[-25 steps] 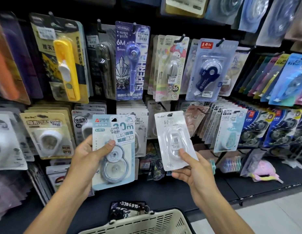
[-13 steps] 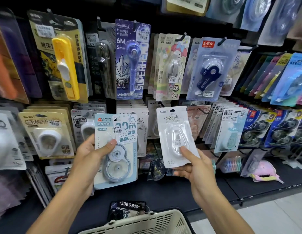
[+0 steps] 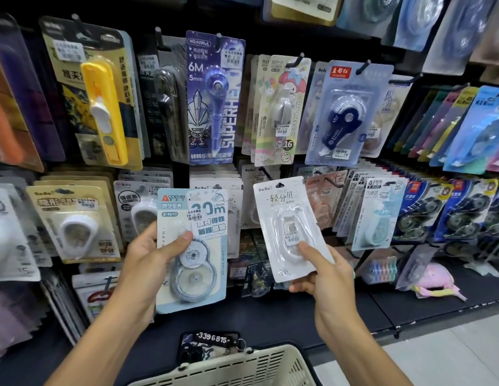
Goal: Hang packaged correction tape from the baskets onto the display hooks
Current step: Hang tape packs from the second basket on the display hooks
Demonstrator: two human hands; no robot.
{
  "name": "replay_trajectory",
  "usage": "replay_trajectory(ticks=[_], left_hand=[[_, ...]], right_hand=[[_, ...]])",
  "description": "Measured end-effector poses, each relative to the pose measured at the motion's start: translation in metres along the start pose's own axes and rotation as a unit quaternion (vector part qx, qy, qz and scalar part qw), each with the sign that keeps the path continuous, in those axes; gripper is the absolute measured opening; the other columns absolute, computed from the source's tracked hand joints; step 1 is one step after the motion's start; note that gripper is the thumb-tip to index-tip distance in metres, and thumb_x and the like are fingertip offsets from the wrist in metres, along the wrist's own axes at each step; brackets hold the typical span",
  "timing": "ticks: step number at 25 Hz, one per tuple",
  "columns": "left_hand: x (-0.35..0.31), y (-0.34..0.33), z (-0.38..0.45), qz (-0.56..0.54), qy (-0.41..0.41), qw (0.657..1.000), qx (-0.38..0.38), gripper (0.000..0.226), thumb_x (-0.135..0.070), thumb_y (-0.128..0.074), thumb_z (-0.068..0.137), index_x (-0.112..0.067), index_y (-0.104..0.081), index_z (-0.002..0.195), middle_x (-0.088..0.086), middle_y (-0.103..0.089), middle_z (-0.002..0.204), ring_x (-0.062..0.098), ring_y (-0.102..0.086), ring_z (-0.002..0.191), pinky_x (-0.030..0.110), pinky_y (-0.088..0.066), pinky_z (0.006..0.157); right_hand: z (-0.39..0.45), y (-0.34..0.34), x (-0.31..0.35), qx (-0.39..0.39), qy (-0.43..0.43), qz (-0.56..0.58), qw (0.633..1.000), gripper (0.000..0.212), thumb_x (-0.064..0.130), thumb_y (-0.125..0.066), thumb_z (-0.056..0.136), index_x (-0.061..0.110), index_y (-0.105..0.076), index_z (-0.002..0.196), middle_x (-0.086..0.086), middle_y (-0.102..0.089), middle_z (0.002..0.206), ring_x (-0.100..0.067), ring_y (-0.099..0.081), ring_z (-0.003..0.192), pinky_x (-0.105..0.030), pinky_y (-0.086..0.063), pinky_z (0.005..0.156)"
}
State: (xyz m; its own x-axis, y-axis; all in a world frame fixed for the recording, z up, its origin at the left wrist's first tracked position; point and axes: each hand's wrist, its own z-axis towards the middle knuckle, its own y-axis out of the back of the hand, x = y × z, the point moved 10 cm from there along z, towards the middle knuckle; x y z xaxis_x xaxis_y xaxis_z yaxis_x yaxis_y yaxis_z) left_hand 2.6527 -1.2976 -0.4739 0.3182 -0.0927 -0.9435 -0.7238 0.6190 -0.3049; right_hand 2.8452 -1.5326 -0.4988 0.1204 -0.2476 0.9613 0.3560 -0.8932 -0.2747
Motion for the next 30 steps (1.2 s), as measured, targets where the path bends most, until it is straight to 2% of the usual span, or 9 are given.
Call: replay_trajectory(ticks=[8, 12, 14, 16, 19, 21, 23, 25, 30], left_hand=[[-0.002, -0.003, -0.003, 0.0, -0.002, 1.0, 0.002, 0.036, -0.012, -0.072, 0.08, -0.023, -0.071, 0.114, -0.007, -0.08, 0.105, 0.008, -0.076, 0.092, 0.013, -0.056, 0.064], [-0.007, -0.006, -0.007, -0.015, -0.007, 1.0, 0.01, 0.04, -0.017, -0.075, 0.076, -0.022, -0.071, 0.116, -0.002, -0.079, 0.108, 0.014, -0.076, 0.097, 0.019, -0.059, 0.068], [-0.006, -0.011, -0.008, -0.036, -0.006, 0.999, 0.017, 0.043, -0.019, -0.075, 0.077, -0.02, -0.07, 0.12, 0.001, -0.078, 0.112, 0.018, -0.075, 0.102, 0.026, -0.062, 0.073], [0.002, -0.026, -0.011, -0.062, 0.014, 0.997, 0.036, 0.041, -0.022, -0.072, 0.081, -0.021, -0.068, 0.122, 0.002, -0.077, 0.116, 0.021, -0.074, 0.105, 0.033, -0.063, 0.078], [0.0, -0.053, -0.021, 0.025, -0.006, 0.995, 0.096, 0.027, -0.042, -0.067, 0.093, -0.032, -0.067, 0.118, -0.006, -0.075, 0.119, 0.016, -0.073, 0.107, 0.034, -0.061, 0.081], [-0.014, -0.063, -0.023, 0.28, -0.122, 0.942, 0.141, 0.036, -0.063, -0.05, 0.093, -0.041, -0.059, 0.121, -0.02, -0.067, 0.128, 0.004, -0.063, 0.117, 0.033, -0.052, 0.094], [-0.02, -0.064, -0.016, 0.548, -0.226, 0.798, 0.112, 0.053, -0.066, -0.04, 0.092, -0.042, -0.045, 0.14, -0.019, -0.042, 0.153, 0.006, -0.038, 0.14, 0.039, -0.035, 0.113], [-0.013, -0.059, -0.001, 0.664, -0.23, 0.706, 0.088, 0.064, -0.057, -0.043, 0.097, -0.036, -0.028, 0.155, -0.011, -0.004, 0.17, 0.015, -0.005, 0.156, 0.046, -0.01, 0.124], [0.02, -0.061, 0.007, 0.72, -0.185, 0.658, 0.114, 0.076, -0.051, -0.045, 0.1, -0.039, -0.001, 0.161, -0.012, 0.035, 0.16, 0.017, 0.034, 0.148, 0.052, 0.014, 0.123]], right_hand=[[0.013, -0.014, -0.008, 0.044, -0.038, -0.072, 0.996, 0.03, 0.034, -0.073, 0.09, 0.012, -0.062, 0.107, -0.009, -0.064, 0.059, -0.02, -0.049, 0.038, -0.028, -0.045, 0.038], [0.012, -0.029, -0.03, 0.089, -0.137, -0.058, 0.985, 0.066, 0.021, -0.075, 0.09, 0.029, -0.035, 0.141, -0.01, -0.069, 0.117, -0.028, -0.074, 0.085, -0.041, -0.062, 0.07], [-0.005, -0.047, -0.034, 0.168, -0.09, -0.122, 0.974, 0.072, 0.028, -0.08, 0.084, 0.029, -0.04, 0.144, -0.002, -0.072, 0.117, -0.024, -0.074, 0.095, -0.037, -0.062, 0.077], [-0.039, -0.085, -0.043, 0.305, -0.069, -0.12, 0.942, 0.059, 0.037, -0.083, 0.077, 0.033, -0.058, 0.131, -0.001, -0.076, 0.114, -0.02, -0.074, 0.097, -0.033, -0.061, 0.072], [-0.047, -0.096, -0.038, 0.3, -0.03, -0.056, 0.952, 0.037, 0.037, -0.083, 0.075, 0.033, -0.072, 0.109, -0.006, -0.077, 0.11, -0.022, -0.074, 0.085, -0.026, -0.055, 0.048], [-0.029, -0.069, -0.02, 0.218, 0.004, -0.023, 0.976, 0.036, 0.036, -0.086, 0.072, 0.031, -0.073, 0.105, -0.01, -0.077, 0.107, -0.022, -0.073, 0.077, -0.025, -0.051, 0.04], [-0.005, -0.024, 0.006, 0.137, 0.039, -0.012, 0.99, 0.044, 0.037, -0.09, 0.07, 0.028, -0.071, 0.109, -0.011, -0.076, 0.107, -0.022, -0.072, 0.071, -0.026, -0.05, 0.04], [0.018, 0.026, 0.032, 0.056, 0.062, -0.041, 0.996, 0.058, 0.034, -0.085, 0.07, 0.029, -0.064, 0.125, -0.005, -0.075, 0.114, -0.023, -0.075, 0.079, -0.028, -0.054, 0.047], [0.046, 0.091, 0.051, -0.02, 0.044, -0.09, 0.995, 0.067, 0.017, -0.077, 0.085, 0.042, -0.051, 0.142, 0.004, -0.072, 0.122, -0.019, -0.075, 0.087, -0.027, -0.052, 0.046]])
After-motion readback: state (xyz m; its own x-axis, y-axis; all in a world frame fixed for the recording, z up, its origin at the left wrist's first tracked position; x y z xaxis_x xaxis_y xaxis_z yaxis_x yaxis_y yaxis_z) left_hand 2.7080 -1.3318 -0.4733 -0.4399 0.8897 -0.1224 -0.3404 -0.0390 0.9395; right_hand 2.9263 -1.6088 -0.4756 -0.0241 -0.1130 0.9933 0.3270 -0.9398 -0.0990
